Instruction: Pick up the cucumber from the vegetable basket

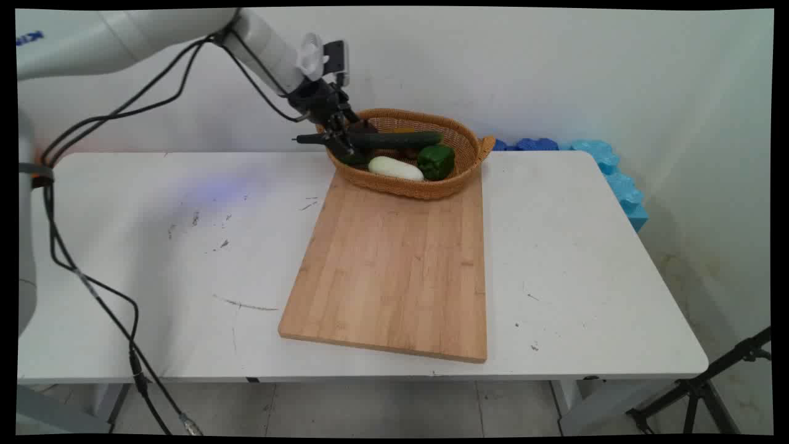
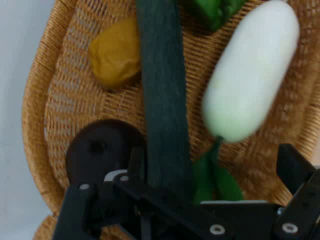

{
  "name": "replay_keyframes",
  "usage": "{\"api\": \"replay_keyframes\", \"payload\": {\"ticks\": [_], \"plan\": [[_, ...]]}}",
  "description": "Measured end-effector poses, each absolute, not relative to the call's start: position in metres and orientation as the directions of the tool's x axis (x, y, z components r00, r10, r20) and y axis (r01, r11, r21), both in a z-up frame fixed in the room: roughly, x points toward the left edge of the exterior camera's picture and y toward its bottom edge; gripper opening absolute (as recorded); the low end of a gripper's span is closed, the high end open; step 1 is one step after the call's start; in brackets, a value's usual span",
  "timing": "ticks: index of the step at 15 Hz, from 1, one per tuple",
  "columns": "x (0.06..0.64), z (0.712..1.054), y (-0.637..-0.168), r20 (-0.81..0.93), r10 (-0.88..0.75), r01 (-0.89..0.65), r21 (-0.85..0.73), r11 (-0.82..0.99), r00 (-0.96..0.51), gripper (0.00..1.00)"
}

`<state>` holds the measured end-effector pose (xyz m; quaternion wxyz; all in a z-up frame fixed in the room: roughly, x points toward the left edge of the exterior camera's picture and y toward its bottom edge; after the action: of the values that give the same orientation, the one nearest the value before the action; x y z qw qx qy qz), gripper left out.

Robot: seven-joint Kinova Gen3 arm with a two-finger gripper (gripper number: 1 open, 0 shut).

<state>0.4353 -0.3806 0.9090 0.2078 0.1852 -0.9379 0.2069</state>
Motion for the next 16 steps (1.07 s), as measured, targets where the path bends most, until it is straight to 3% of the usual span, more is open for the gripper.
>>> {"api": "replay_keyframes", "payload": {"ticks": [16], "plan": [[0.397,0.871,-0.443,0.425,-0.235,-0.404,-0.368,0.837,-0.874,1.0]]}}
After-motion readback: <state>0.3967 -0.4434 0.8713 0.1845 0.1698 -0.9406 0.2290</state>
